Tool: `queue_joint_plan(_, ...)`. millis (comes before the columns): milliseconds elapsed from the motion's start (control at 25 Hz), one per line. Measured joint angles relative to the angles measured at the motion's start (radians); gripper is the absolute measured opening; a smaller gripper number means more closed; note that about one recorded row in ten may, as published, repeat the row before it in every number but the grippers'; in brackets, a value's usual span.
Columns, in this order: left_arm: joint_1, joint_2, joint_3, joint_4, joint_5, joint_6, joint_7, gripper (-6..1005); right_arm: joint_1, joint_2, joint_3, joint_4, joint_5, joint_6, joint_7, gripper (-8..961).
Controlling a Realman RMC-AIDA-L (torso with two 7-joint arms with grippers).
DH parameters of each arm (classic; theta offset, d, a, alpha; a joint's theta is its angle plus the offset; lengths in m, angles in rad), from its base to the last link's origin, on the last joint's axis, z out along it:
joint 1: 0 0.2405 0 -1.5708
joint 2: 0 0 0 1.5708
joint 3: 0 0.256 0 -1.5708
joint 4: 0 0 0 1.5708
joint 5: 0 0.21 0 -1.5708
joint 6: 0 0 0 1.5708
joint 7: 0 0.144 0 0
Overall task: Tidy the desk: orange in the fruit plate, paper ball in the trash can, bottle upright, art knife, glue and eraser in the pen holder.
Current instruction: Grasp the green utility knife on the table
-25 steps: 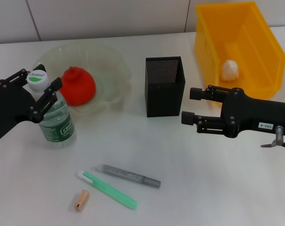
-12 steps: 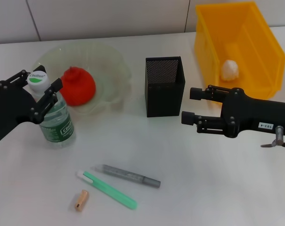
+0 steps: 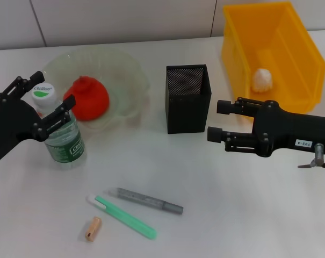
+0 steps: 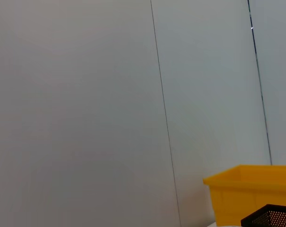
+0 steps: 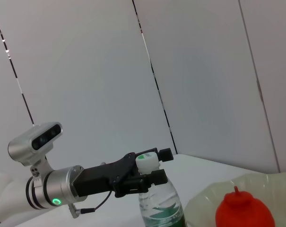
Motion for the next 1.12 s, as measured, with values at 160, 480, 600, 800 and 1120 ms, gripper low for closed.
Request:
queue_joint_plan(160,0.0,0.0,0.002,0.0,0.0,0.01,-0.006,757,0.0,0.0,0.0,0.0,0.0,-0.002,0.0,773)
queue_joint_plan(480,0.002,0.002,-0.002,0.012,-0.005,0.075,-0.082,805,-0.004,0.001,0.0,0.0,0.0,-0.005,0.001,773)
queue_joint_plan(600,0.005,0.004,-0.015,0.022,-0.015,0.135,-0.143,805,-0.007,0.002,0.001,0.0,0.0,-0.006,0.001,773)
queue_joint_plan(800,0.003,0.005,-0.054,0.025,-0.017,0.223,-0.218,804,-0.008,0.002,0.002,0.0,0.0,-0.006,0.0,773)
queue_joint_plan(1120,0.012,0.01,-0.059,0.116,-0.001,0.302,-0.396,804,-0.01,0.002,0.002,0.0,-0.004,-0.001,-0.006,773)
